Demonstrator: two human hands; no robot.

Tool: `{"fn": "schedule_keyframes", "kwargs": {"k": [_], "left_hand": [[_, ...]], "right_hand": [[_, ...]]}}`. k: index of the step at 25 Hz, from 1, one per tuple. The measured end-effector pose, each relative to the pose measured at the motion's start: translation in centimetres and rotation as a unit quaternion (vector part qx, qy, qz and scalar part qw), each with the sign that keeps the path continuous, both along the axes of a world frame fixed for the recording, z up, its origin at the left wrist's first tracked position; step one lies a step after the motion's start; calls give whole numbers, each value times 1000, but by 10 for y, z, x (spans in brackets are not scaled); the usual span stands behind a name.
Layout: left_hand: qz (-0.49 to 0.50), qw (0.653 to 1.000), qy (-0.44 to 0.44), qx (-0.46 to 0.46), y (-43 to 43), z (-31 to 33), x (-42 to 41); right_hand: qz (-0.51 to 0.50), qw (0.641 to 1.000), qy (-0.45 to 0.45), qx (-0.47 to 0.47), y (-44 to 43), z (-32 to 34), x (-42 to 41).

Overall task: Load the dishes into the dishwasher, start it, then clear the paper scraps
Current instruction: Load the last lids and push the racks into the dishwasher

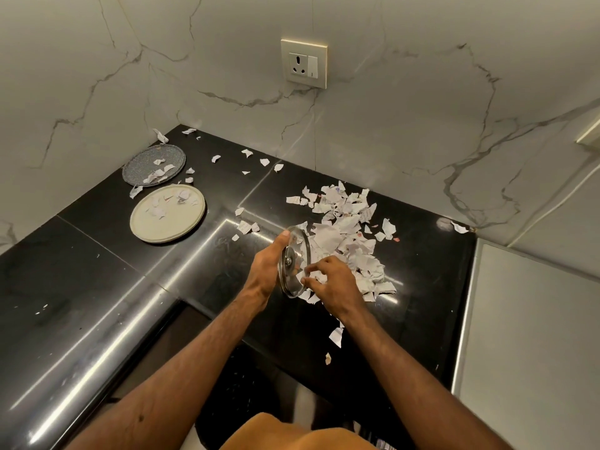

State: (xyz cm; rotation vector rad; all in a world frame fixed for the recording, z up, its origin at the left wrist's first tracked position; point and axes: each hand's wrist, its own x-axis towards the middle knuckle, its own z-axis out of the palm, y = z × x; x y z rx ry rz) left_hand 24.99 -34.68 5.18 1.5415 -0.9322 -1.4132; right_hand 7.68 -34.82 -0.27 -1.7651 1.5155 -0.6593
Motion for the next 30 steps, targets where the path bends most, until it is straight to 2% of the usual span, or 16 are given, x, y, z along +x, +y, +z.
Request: {"fn": "schedule_keyframes", "kwargs": {"k": [4, 5, 7, 9, 12, 15, 17, 21, 26, 30], "left_hand": [[26, 999, 25, 11, 16, -1, 5], [35, 999, 31, 13, 20, 0, 6], [51, 997, 52, 9, 26, 2, 10], [55, 994, 94, 15, 31, 3, 16], [51, 985, 154, 49, 40, 3, 26], [22, 978, 193, 81, 59, -3, 39], [-12, 981, 170, 93, 75, -8, 47], [-87, 984, 85, 132, 117, -25, 60], [-214, 960, 86, 161, 168, -50, 58], [-307, 934, 63, 170, 199, -59, 22]], "right_hand": [[44, 999, 21, 2, 8, 4, 5], [30, 1000, -5, -1, 11, 6, 6], [-67, 994, -81, -8, 16, 13, 6], [-150, 985, -87, 6, 22, 22, 3], [-167, 985, -42, 26, 43, 32, 2], [-186, 967, -119, 126, 82, 40, 15], [-171, 958, -152, 172, 112, 39, 29], [-273, 944, -141, 118, 179, 22, 43], [-368, 920, -83, 106, 260, -2, 29], [-421, 897, -74, 112, 323, -14, 4]]}}
